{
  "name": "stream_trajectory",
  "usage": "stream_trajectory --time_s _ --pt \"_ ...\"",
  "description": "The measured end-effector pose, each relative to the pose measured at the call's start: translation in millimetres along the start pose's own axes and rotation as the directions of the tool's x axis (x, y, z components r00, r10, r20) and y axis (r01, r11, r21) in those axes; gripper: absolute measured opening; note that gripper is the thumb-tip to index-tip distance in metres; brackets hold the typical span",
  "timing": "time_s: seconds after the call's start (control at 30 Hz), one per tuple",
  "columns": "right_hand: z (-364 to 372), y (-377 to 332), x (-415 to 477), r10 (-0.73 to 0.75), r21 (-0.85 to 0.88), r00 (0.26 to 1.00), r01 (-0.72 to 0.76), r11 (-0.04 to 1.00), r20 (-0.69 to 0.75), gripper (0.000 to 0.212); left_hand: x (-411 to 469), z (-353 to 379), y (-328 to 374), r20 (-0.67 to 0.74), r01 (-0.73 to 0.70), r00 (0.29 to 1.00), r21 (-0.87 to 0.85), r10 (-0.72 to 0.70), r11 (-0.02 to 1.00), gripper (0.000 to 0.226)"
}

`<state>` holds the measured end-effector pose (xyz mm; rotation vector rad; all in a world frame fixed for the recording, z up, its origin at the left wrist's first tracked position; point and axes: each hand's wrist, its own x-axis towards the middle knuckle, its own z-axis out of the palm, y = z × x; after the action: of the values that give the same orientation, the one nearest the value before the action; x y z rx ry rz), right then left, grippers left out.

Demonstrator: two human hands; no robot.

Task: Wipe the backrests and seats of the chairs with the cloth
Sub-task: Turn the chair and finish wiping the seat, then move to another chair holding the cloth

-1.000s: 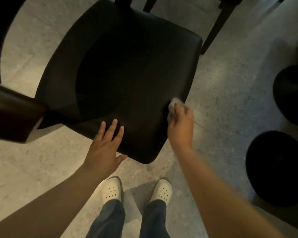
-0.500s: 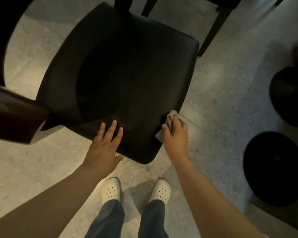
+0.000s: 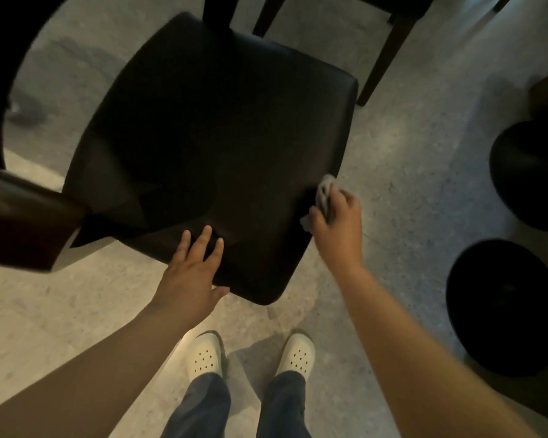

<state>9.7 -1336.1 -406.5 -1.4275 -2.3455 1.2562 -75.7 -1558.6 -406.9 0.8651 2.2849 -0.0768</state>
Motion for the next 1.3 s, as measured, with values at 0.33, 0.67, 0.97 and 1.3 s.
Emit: stream_trajectory --time_s 0.33,0.67,0.97,1.3 --pt "38 26 -124 -0.034 0.027 0.984 0.030 0.999 0.175 0.039 1 -7 2 0.049 0.022 0.999 0.004 -0.022 1.000 0.085" --pt "19 2 -35 0.095 -0.080 0.995 -0.092 0.993 0.037 0.039 3 -15 5 0.112 0.035 0.993 0.033 -0.039 0.999 0.086" --pt "-52 23 -118 0.187 -0.002 0.954 -0.192 0.981 0.233 0.020 -15 -78 29 0.183 0.028 0.983 -0.093 -0.011 0.995 0.066" --pt "-226 -34 -138 0.273 0.122 0.955 -0.260 0.958 -0.113 0.030 -94 -184 143 0.102 -0.191 0.971 -0.201 0.214 0.961 0.059"
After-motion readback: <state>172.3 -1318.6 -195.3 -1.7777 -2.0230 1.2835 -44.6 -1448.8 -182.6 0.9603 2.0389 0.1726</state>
